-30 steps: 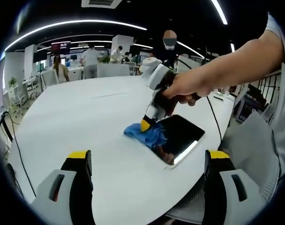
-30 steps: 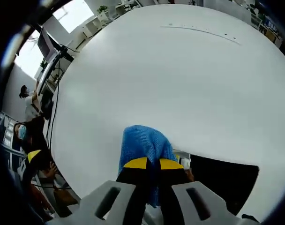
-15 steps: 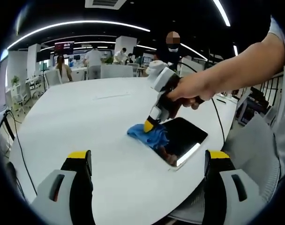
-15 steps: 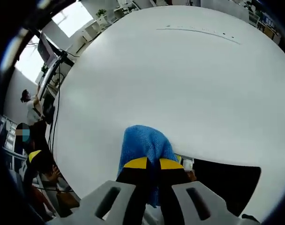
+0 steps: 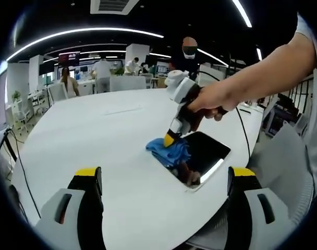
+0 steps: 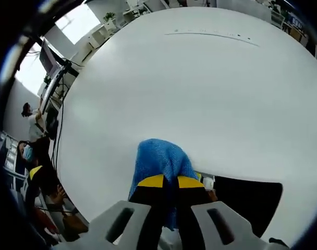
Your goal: Wipe the mirror surface with the cleaning cloth until all visible marks leave the cleaned area.
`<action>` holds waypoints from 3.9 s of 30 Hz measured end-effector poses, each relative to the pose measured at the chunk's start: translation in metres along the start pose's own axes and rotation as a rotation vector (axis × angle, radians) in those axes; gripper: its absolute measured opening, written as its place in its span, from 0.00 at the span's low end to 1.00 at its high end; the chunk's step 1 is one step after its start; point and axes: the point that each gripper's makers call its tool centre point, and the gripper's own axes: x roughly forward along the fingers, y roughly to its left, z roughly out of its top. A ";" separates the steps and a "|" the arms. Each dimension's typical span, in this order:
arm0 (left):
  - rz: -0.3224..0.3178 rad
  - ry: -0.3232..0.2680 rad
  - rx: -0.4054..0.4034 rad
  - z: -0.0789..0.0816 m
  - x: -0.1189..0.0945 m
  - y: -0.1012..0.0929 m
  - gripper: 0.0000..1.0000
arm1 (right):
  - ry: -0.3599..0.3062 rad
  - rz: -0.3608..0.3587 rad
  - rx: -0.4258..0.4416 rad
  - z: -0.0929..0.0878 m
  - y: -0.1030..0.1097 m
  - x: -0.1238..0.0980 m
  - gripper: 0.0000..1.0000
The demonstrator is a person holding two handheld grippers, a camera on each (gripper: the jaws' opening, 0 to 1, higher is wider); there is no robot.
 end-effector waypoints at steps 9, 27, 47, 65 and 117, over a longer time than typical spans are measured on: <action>-0.002 0.009 -0.013 -0.001 0.002 -0.002 0.99 | -0.002 -0.017 0.010 -0.005 -0.009 -0.008 0.01; -0.006 0.013 -0.020 -0.001 0.005 -0.003 0.99 | -0.001 -0.034 0.028 -0.003 -0.023 -0.006 0.01; -0.021 0.014 -0.014 0.005 0.009 -0.008 0.99 | -0.020 -0.038 0.089 -0.026 -0.015 -0.019 0.01; -0.017 0.030 0.011 0.005 0.009 -0.011 0.99 | -0.029 -0.029 0.098 -0.045 -0.017 -0.008 0.01; -0.045 0.040 -0.003 -0.013 0.013 -0.043 0.99 | 0.002 0.025 0.129 -0.121 0.011 -0.025 0.01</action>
